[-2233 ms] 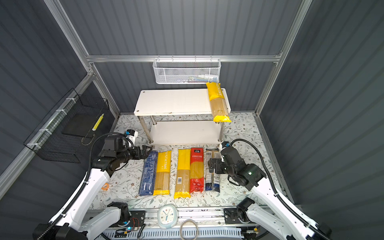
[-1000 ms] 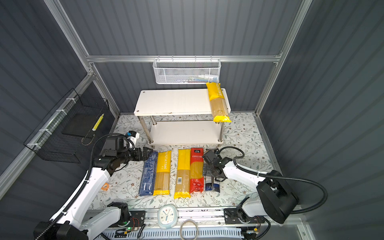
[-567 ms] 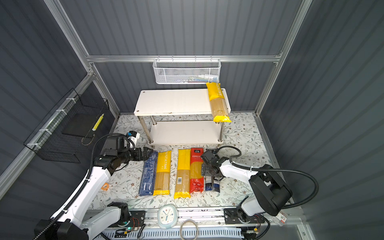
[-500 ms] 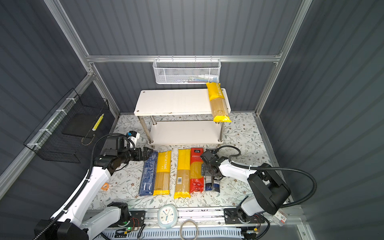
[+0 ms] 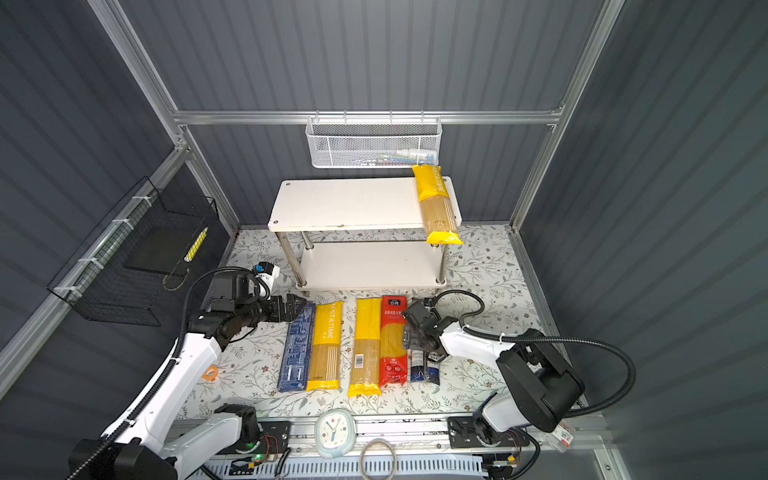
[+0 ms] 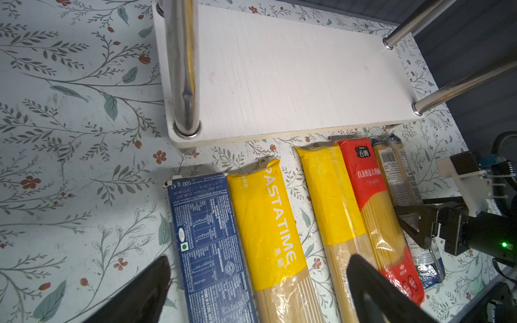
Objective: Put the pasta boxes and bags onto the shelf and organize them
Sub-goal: 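Lower the right gripper onto the clear white-labelled spaghetti bag and grasp it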
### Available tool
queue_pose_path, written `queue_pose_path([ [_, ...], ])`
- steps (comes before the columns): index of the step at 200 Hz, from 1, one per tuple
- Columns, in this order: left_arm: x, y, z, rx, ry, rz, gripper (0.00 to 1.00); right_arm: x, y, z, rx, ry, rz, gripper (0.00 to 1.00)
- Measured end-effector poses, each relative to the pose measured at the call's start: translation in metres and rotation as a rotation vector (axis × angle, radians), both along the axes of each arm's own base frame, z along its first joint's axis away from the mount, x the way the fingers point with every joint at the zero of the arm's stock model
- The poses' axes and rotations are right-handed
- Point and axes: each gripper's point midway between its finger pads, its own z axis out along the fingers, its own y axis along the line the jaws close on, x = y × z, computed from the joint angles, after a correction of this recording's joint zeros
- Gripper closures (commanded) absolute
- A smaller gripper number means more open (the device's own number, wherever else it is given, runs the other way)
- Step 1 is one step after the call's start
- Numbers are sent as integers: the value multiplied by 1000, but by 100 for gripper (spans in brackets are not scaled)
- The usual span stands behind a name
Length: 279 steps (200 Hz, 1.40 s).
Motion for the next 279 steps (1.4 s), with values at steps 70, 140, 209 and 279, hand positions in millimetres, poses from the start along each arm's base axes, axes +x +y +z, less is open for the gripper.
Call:
queue_pose_path([
  [70, 0, 0, 0, 1, -1, -1, 1, 7, -1, -2, 5, -33, -23, 16],
  [140, 0, 1, 0, 8, -2, 3, 1, -4, 0, 3, 84, -30, -35, 24],
  [209, 0, 2, -1, 12, 0, 6, 1, -9, 5, 1, 101, 9, -20, 13],
  [279, 0, 4, -1, 21, -1, 11, 1, -12, 7, -3, 42, 45, -3, 17],
])
